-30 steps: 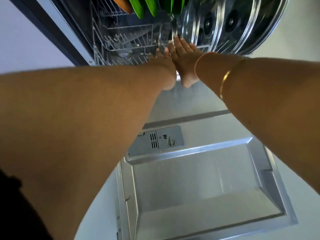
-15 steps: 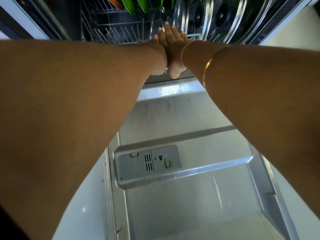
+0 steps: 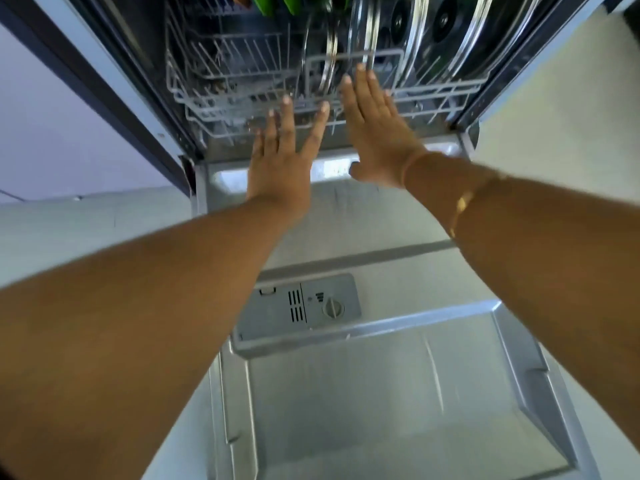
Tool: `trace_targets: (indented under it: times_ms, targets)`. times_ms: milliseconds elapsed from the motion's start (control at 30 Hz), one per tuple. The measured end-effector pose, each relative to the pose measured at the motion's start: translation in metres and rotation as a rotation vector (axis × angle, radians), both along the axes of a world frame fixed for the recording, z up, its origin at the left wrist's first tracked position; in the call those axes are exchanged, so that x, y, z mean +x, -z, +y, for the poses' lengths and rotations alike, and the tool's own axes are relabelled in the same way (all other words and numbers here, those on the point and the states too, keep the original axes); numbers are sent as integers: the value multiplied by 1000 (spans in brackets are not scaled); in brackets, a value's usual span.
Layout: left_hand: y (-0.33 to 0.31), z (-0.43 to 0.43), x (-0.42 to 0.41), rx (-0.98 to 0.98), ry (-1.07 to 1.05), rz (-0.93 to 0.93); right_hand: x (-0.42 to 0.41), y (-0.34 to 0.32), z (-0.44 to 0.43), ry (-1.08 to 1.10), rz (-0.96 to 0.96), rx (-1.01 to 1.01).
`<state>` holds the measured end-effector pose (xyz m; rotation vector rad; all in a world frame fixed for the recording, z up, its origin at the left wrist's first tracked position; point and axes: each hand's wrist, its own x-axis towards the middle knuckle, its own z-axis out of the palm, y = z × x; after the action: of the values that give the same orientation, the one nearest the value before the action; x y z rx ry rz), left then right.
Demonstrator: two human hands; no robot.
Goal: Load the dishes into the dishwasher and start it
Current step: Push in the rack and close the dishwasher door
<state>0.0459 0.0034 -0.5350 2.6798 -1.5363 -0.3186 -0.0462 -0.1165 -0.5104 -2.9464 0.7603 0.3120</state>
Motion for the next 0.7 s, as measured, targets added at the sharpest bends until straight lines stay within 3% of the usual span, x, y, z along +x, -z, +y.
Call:
trace_targets:
  times_ms: [267,500,600,700]
  targets:
    - [76,133,-124,94,4,245,-173,106,133,99,17,258]
    - [90,228,-237,406,170,518,-250,133,239,12,72,305]
    - [87,258,-270,633,297,551,-287,136,277,-79,160,335]
    - [87,277,-289,700,340,527,-316,134,301,-100,252,391]
